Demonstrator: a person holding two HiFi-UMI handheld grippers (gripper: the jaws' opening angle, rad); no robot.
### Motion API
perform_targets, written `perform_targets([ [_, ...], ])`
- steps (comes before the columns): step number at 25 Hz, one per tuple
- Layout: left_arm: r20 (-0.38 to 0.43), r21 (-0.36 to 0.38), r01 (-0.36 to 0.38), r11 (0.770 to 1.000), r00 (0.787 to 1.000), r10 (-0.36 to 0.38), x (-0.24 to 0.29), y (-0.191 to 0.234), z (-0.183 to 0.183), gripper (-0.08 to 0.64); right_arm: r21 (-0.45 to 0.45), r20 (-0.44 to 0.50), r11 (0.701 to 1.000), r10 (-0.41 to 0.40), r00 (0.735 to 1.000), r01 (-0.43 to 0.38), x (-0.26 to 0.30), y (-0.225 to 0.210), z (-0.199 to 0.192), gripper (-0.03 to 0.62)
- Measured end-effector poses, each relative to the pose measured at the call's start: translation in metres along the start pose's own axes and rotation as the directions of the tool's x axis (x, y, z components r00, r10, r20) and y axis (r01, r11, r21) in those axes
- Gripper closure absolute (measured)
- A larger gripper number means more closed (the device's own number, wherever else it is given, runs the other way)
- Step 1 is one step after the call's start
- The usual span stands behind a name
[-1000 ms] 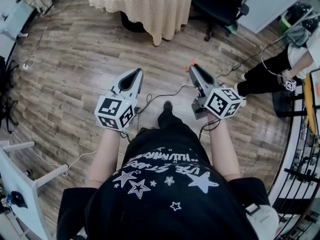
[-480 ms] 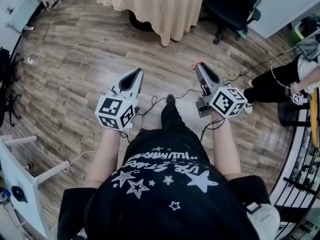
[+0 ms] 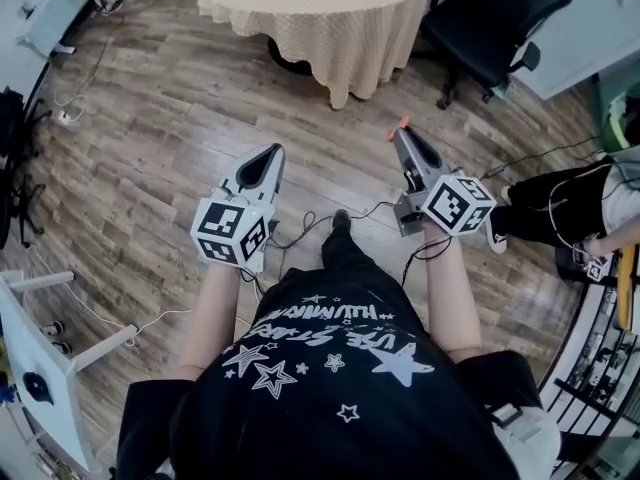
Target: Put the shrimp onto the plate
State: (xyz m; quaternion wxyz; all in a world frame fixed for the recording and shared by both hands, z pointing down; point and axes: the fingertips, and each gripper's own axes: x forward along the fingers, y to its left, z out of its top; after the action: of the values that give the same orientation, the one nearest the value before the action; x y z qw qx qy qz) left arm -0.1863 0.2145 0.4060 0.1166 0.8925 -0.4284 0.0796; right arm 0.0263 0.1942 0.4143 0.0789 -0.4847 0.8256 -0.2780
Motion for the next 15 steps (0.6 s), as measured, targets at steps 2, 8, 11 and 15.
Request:
perform_targets([
  [2, 0.000, 0.001, 0.000, 1.000, 1.000, 0.000, 0.017, 0.004, 0.006, 0.551, 0.004, -0.007, 1.000, 0.003, 1.000, -0.003, 0.011, -0.010, 0.008, 0.535],
  [8, 0.004, -0.002, 0.012, 1.000, 1.000, -0.012, 0.067, 0.011, 0.025, 0.551, 0.005, -0.012, 1.000, -0.003, 1.000, 0.003, 0.037, -0.045, 0.039, 0.535],
  [11, 0.011, 0.007, 0.020, 1.000, 1.000, -0.020, 0.091, 0.012, 0.037, 0.551, 0.010, -0.009, 1.000, -0.008, 1.000, 0.008, 0.048, -0.062, 0.055, 0.535],
  [15, 0.022, 0.024, 0.017, 1.000, 1.000, -0.017, 0.118, 0.013, 0.051, 0.551, 0.021, -0.009, 1.000, -0.008, 1.000, 0.008, 0.060, -0.085, 0.069, 0.535],
])
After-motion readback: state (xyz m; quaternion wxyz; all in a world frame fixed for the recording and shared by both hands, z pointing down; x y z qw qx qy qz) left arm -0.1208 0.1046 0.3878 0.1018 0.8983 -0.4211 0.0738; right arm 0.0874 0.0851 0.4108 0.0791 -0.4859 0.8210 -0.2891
